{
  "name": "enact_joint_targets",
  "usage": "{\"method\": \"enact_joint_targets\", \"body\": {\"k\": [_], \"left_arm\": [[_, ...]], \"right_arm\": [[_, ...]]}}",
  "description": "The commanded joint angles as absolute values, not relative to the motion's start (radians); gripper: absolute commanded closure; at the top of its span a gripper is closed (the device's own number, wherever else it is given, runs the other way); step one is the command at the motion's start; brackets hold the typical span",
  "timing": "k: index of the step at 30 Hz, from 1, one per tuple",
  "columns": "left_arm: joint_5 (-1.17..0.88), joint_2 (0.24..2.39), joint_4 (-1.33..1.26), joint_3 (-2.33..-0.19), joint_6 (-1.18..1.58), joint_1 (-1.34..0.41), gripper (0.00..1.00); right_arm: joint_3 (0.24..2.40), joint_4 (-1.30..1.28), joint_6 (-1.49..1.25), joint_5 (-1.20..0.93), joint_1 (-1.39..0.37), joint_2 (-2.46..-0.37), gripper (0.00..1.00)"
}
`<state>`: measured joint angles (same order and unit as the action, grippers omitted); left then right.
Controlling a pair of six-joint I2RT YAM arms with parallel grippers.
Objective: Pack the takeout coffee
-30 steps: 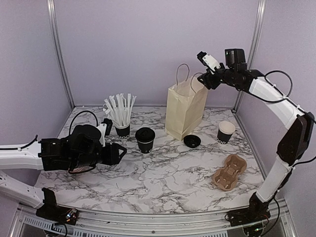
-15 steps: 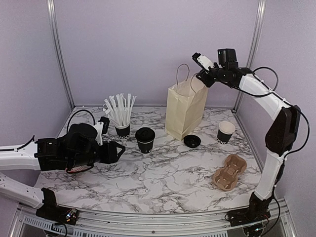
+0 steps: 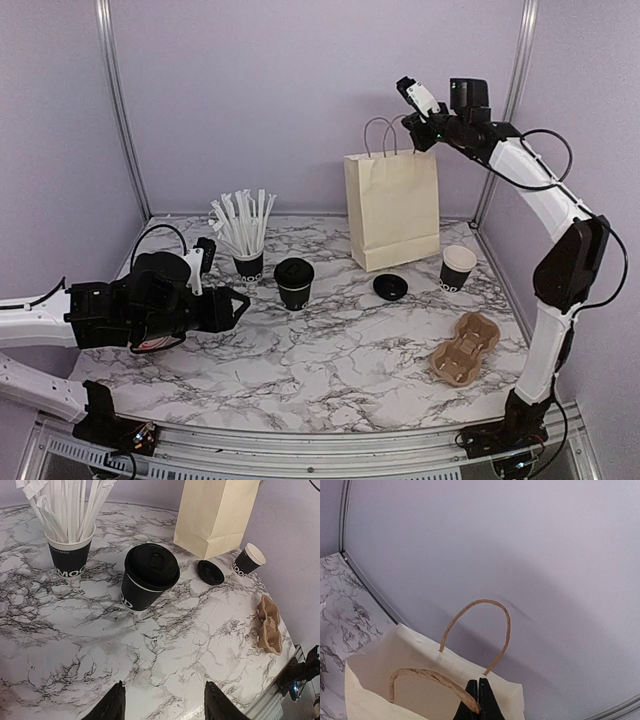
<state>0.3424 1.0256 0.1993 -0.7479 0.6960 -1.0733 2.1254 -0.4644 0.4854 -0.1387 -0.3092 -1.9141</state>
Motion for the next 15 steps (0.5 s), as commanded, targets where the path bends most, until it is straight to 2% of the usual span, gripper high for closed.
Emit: {"method": "enact_joint_targets", "body": {"k": [1,6,12,15], "left_arm": [[0.363,0.987,0.216,-0.731,0.704,-1.069,0.45],[0.383,0.956,0.215,-0.726,0.698,-1.069,0.45],[0.431,0.933,0.234,-0.749,0.654,-1.068,0.45],[0.448,0.935,0.244,-0.762,0.633,-1.068,0.44]], "right_arm": [[2.261,-0.412,0.388,-0.222,-0.302,-1.896,1.0],[2.206,-0.401,0.382,-0.305,-0.326,-1.787,1.0],[1.965,-0.359,0.407,-0.406,-0.395,-1.569,1.0],[1.93,-0.407,0.411,-0.469,-0.433,-1.52,1.0]]}}
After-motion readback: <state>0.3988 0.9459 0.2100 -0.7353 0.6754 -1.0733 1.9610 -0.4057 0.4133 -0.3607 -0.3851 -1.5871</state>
